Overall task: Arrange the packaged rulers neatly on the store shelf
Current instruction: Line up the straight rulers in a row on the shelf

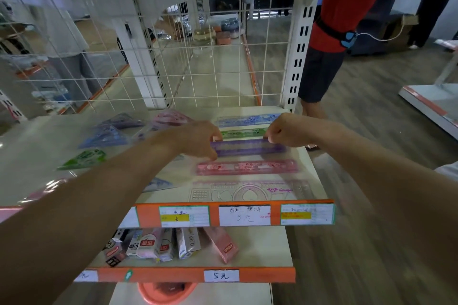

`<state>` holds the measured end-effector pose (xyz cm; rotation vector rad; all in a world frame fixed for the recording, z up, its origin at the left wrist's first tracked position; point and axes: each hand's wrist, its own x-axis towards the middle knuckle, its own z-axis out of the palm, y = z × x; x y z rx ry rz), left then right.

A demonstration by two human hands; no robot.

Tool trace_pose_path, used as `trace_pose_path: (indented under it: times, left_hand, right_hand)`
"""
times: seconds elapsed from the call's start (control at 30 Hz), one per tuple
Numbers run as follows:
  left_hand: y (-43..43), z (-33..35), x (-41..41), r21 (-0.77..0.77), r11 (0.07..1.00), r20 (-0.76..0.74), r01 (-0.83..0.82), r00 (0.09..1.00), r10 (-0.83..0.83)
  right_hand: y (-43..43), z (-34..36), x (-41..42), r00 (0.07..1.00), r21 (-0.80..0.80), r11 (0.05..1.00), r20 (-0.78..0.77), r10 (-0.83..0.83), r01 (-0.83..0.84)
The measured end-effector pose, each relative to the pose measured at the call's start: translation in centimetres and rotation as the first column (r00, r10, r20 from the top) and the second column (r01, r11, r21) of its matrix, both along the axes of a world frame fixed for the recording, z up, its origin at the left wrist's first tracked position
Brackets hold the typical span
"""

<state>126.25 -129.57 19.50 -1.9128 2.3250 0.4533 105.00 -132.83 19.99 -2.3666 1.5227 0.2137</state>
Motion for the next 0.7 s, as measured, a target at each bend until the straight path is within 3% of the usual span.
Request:
trace_pose_path:
  times: [0.4, 0.7]
  left_hand:
    - [-0.55, -0.48, -0.13, -0.025, 0.999, 0.083, 0.032, 0.996, -0.030]
    - [-0.53, -0.45, -0.47, -0.055, 0.997, 0.145, 0.061, 0.988, -0.053]
  right_hand:
    - [0.42, 0.59, -0.30, 0.977, -0.011, 0.992, -0.177, 0.121, -0.125]
    - [0.14, -0.23, -0.03, 0.971, -0.082, 0.988, -0.212, 0.113, -0.133]
